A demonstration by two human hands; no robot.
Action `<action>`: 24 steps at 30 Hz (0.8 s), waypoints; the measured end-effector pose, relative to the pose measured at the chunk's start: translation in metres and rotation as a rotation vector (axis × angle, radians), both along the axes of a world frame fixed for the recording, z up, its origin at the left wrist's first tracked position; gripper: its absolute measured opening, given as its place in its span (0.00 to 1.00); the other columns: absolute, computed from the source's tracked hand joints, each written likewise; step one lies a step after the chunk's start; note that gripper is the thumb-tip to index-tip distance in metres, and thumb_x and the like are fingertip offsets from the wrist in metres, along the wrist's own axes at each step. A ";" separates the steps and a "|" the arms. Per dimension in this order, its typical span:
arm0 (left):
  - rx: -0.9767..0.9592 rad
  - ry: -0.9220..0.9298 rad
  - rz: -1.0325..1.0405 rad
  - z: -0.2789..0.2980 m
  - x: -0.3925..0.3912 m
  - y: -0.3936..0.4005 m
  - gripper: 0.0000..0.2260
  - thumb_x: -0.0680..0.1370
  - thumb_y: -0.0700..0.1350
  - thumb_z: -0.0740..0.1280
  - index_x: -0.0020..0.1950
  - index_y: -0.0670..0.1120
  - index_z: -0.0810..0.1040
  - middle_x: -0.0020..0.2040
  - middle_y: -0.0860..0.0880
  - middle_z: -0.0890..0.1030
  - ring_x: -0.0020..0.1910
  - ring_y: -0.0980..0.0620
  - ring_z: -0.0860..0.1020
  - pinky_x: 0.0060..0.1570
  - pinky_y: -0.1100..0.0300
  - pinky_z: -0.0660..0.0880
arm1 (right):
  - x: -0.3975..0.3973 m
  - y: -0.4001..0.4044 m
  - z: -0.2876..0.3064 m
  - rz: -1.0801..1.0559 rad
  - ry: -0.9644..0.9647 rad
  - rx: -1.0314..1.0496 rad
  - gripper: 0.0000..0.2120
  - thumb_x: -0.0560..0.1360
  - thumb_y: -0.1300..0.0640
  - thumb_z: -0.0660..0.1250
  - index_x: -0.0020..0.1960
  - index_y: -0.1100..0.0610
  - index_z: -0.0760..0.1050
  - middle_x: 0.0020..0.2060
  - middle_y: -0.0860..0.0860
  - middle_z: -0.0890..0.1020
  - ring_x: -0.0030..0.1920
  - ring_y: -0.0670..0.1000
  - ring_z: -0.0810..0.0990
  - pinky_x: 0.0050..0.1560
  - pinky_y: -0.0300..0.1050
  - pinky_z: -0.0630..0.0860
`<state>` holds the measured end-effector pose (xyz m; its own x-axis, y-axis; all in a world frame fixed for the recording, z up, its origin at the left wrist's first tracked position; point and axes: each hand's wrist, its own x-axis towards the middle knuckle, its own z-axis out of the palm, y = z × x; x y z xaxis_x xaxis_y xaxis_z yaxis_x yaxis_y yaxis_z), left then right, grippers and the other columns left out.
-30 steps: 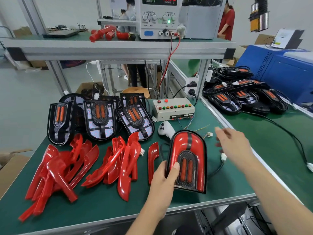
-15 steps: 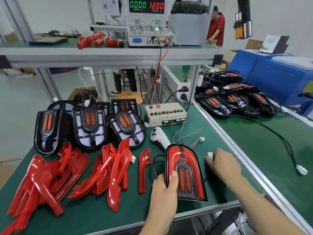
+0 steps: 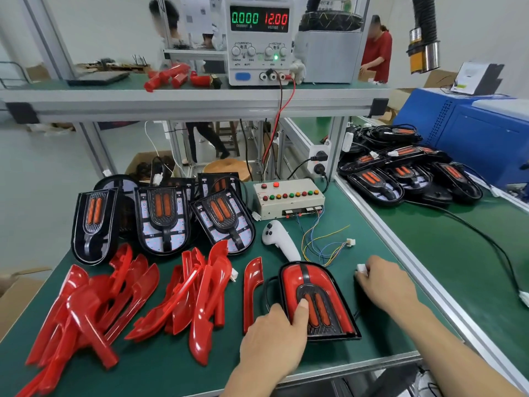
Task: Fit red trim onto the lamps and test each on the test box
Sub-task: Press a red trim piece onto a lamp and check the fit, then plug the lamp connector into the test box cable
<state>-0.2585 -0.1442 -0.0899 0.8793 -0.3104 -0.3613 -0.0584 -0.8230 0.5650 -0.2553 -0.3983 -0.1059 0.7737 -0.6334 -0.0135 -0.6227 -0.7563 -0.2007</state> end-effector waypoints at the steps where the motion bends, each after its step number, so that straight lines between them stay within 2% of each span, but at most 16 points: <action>1: 0.015 -0.007 -0.011 -0.001 0.000 0.000 0.31 0.79 0.73 0.45 0.59 0.50 0.72 0.53 0.48 0.78 0.55 0.45 0.77 0.58 0.49 0.74 | 0.000 0.000 0.000 0.004 -0.006 -0.007 0.12 0.81 0.48 0.61 0.47 0.58 0.70 0.47 0.57 0.81 0.43 0.60 0.74 0.42 0.47 0.72; 7: 0.041 -0.085 0.006 -0.009 -0.001 0.002 0.34 0.79 0.72 0.46 0.70 0.49 0.66 0.55 0.48 0.80 0.56 0.45 0.79 0.54 0.50 0.74 | 0.003 -0.003 0.001 0.044 -0.019 -0.013 0.13 0.81 0.46 0.64 0.50 0.56 0.74 0.48 0.55 0.83 0.48 0.60 0.81 0.41 0.47 0.72; 9: 0.029 -0.098 0.002 -0.011 0.000 0.004 0.34 0.79 0.73 0.46 0.71 0.48 0.66 0.53 0.49 0.80 0.54 0.45 0.78 0.53 0.50 0.75 | 0.004 -0.003 0.001 0.052 -0.012 -0.019 0.13 0.81 0.45 0.64 0.51 0.56 0.75 0.49 0.54 0.83 0.49 0.60 0.81 0.41 0.47 0.72; 16: -0.094 -0.072 0.024 -0.012 0.002 0.009 0.31 0.78 0.74 0.44 0.58 0.51 0.71 0.47 0.52 0.78 0.49 0.48 0.77 0.54 0.50 0.75 | 0.007 -0.003 0.006 0.089 0.005 0.007 0.16 0.80 0.43 0.66 0.50 0.56 0.75 0.49 0.54 0.83 0.49 0.60 0.82 0.44 0.48 0.77; 19: -0.147 -0.045 0.037 -0.015 0.002 0.013 0.28 0.78 0.74 0.45 0.51 0.53 0.71 0.46 0.51 0.79 0.50 0.48 0.78 0.56 0.49 0.76 | 0.011 0.003 0.018 0.060 0.085 -0.070 0.19 0.80 0.39 0.65 0.48 0.57 0.72 0.50 0.55 0.83 0.51 0.59 0.82 0.42 0.47 0.73; 22: -0.170 -0.041 0.029 -0.017 0.005 0.015 0.28 0.78 0.73 0.45 0.47 0.51 0.70 0.45 0.48 0.79 0.49 0.47 0.78 0.56 0.48 0.76 | 0.024 0.020 0.040 0.111 -0.084 -0.136 0.16 0.80 0.44 0.65 0.54 0.58 0.77 0.51 0.55 0.82 0.51 0.60 0.82 0.43 0.47 0.73; 24: -0.177 -0.046 0.019 -0.019 0.006 0.016 0.28 0.78 0.73 0.46 0.43 0.50 0.69 0.44 0.47 0.79 0.49 0.46 0.78 0.55 0.48 0.76 | 0.039 0.038 0.054 0.192 -0.153 -0.037 0.14 0.79 0.46 0.67 0.56 0.56 0.79 0.51 0.55 0.83 0.52 0.60 0.82 0.49 0.49 0.78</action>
